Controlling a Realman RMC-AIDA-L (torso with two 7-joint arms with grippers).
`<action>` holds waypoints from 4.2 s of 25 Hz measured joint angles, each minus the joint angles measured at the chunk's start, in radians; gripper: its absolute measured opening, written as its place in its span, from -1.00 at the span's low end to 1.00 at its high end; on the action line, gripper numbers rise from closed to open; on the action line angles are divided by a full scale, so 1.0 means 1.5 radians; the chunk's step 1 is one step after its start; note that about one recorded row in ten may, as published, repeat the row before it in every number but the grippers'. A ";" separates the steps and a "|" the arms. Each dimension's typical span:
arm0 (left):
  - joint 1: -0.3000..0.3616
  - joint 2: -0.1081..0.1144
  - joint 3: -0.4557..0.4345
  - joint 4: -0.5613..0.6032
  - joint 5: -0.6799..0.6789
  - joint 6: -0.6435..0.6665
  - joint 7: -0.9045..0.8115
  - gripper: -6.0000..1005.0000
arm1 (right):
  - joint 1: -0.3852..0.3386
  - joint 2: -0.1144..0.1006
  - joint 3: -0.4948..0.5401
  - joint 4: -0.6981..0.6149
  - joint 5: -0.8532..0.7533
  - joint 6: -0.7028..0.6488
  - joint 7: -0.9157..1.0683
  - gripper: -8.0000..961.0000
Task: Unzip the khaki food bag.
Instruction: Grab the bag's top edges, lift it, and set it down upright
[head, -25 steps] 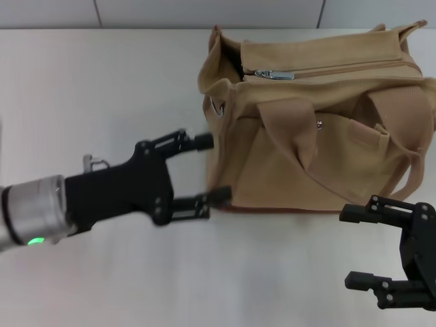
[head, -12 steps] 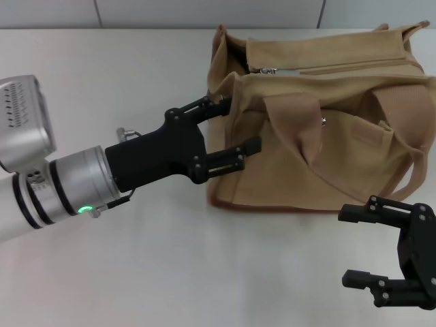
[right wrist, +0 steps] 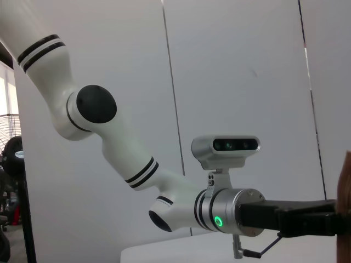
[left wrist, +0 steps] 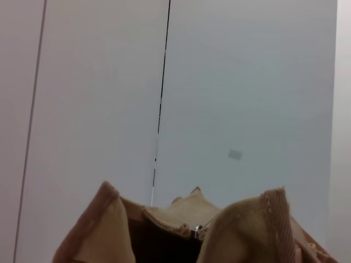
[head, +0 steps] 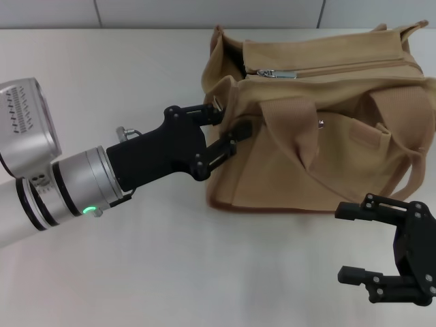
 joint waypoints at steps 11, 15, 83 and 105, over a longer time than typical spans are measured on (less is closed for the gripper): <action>-0.002 0.000 -0.003 -0.017 0.000 -0.008 0.019 -0.79 | 0.004 0.002 0.000 0.000 0.001 0.003 0.000 0.63; -0.002 0.000 -0.003 -0.018 0.000 -0.009 0.019 -0.80 | 0.004 0.004 0.000 0.000 0.001 0.007 0.000 0.63; 0.035 0.001 -0.078 -0.019 0.000 0.020 0.019 -0.80 | -0.029 0.007 0.065 0.006 0.175 0.010 0.016 0.63; 0.015 0.006 -0.185 0.132 0.000 0.113 -0.058 -0.79 | -0.034 0.011 0.070 0.006 0.175 0.016 0.016 0.63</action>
